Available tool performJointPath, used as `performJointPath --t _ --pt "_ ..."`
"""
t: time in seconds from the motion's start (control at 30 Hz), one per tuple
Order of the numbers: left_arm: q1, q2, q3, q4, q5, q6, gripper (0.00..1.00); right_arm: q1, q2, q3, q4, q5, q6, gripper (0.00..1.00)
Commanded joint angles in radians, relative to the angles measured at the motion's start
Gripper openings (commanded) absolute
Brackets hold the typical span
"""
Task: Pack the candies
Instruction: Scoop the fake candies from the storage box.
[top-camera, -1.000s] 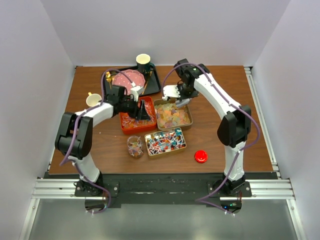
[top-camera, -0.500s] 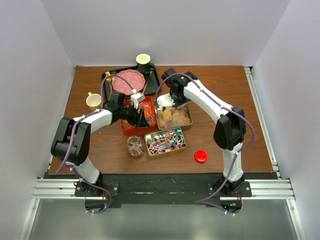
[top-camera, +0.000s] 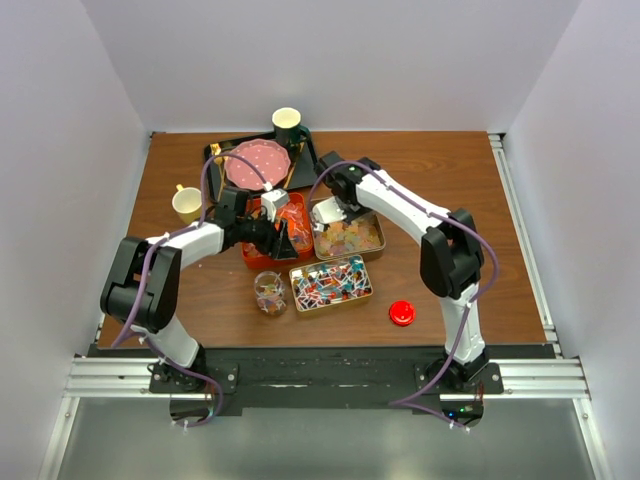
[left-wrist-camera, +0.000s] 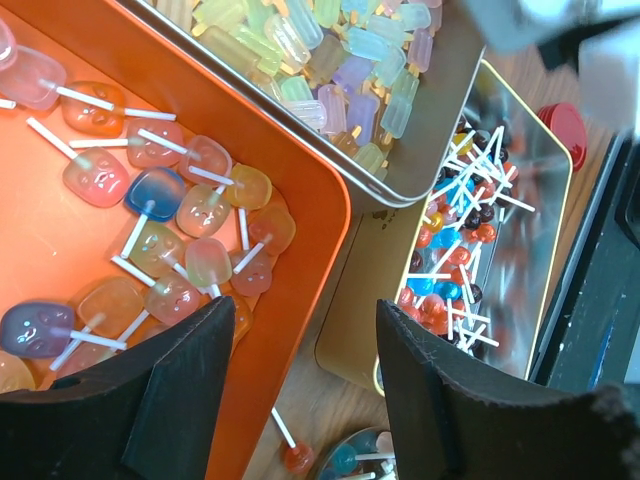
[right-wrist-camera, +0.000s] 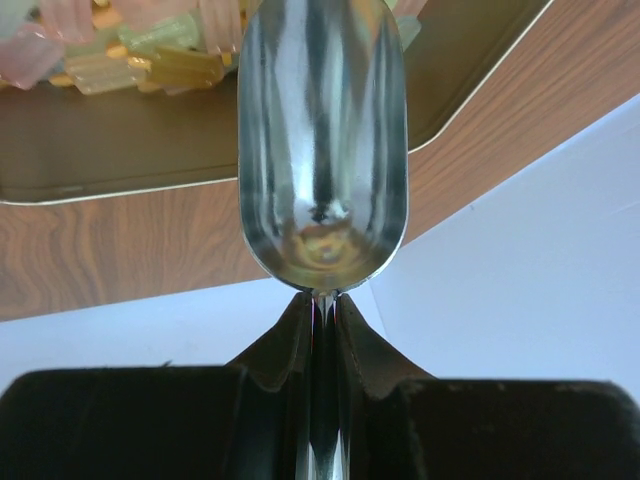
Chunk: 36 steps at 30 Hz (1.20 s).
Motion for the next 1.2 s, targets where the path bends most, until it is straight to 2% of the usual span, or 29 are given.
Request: performJointPath --t 0.0,0.2,0.47,0.77,0.93,1.17 --pt "-0.001 -0.001 -0.005 0.049 0.042 0.012 0.63 0.055 -0.009 0.015 -0.053 -0.053 0.016 0.0" --pt "-0.001 0.002 -0.005 0.046 0.045 0.014 0.63 0.065 -0.019 0.005 -0.055 -0.05 0.031 0.0" --pt "-0.001 0.021 -0.006 0.06 0.055 0.001 0.62 -0.017 -0.027 0.02 -0.022 -0.027 -0.024 0.0" --pt "-0.001 0.044 -0.003 0.064 0.083 0.004 0.62 -0.045 0.01 0.012 0.008 -0.051 -0.047 0.0" --pt "-0.001 0.05 -0.008 0.064 0.091 0.015 0.62 -0.045 0.025 0.015 0.002 -0.09 -0.053 0.0" --pt "-0.001 0.084 -0.002 0.075 0.112 0.017 0.61 -0.051 0.07 0.075 -0.11 -0.211 -0.025 0.0"
